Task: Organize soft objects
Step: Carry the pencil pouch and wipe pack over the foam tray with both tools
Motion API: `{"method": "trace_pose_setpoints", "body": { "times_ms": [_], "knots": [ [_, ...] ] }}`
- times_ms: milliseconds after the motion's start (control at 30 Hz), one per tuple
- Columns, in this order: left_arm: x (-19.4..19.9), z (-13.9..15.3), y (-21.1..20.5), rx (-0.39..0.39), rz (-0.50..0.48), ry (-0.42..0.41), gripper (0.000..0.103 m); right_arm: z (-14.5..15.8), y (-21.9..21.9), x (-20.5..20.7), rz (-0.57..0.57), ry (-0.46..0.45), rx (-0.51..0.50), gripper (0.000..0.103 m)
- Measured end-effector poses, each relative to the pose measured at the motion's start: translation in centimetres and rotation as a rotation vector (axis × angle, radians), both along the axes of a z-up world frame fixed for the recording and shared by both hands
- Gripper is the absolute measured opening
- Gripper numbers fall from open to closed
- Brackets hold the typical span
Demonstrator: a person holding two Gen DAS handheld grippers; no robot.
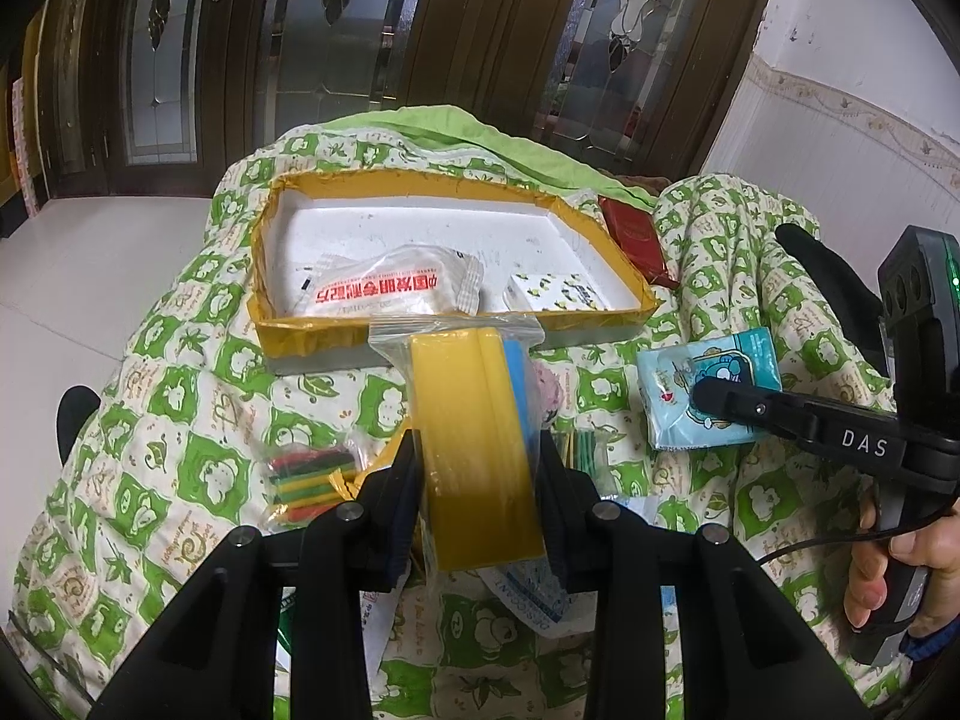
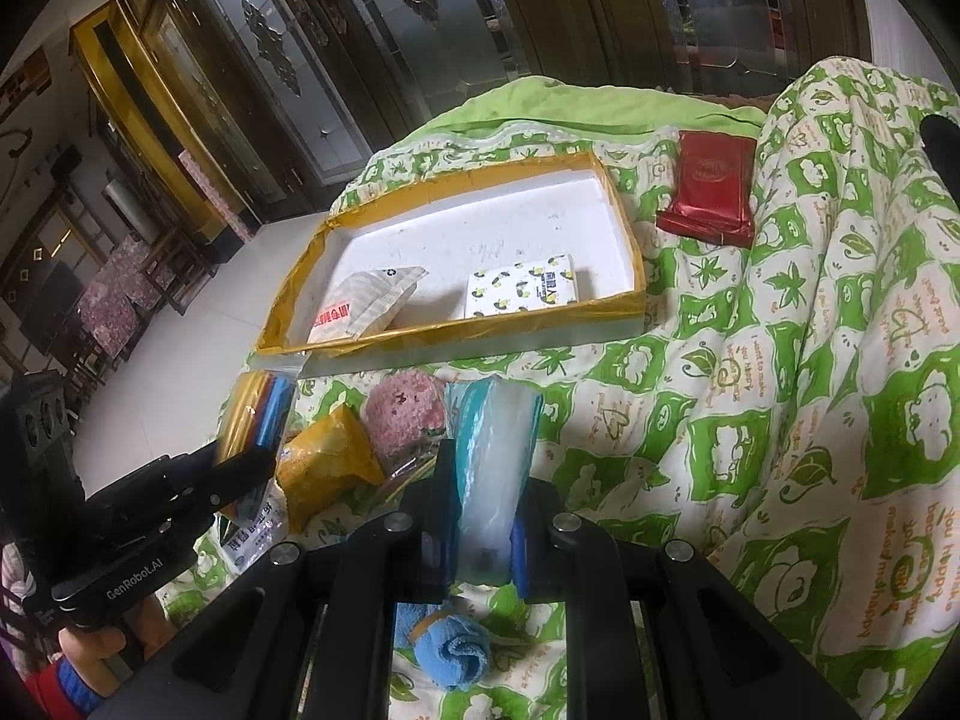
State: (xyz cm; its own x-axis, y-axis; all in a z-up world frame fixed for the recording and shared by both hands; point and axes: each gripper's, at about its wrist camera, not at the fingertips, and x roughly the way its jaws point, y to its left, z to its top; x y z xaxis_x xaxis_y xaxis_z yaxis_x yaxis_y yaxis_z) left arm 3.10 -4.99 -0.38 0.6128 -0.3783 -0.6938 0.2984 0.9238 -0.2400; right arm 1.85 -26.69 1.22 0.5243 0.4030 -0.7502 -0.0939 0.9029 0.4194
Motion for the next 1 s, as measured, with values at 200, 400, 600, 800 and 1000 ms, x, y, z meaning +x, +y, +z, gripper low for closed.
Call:
{"method": "trace_pose_setpoints", "body": {
  "times_ms": [200,400,600,800,1000],
  "knots": [
    [0.4,0.6,0.1,0.005,0.002,-0.01,0.034,0.3,-0.1,0.5,0.004,0.005,0.016,0.015],
    [0.7,1.1,0.1,0.015,0.0,-0.014,0.034,1.0,-0.3,0.9,0.007,0.004,0.028,0.015],
    [1.5,1.9,0.4,0.033,0.007,-0.022,0.034,1.7,-1.0,2.2,0.011,0.013,0.049,0.015],
    [2.8,2.8,1.7,0.022,0.04,-0.023,0.034,2.6,-2.5,4.3,-0.007,0.028,0.104,0.015],
    [4.7,3.7,3.2,0.02,0.081,-0.029,0.034,3.0,-3.7,6.7,-0.048,0.054,0.164,0.015]
  ]
}}
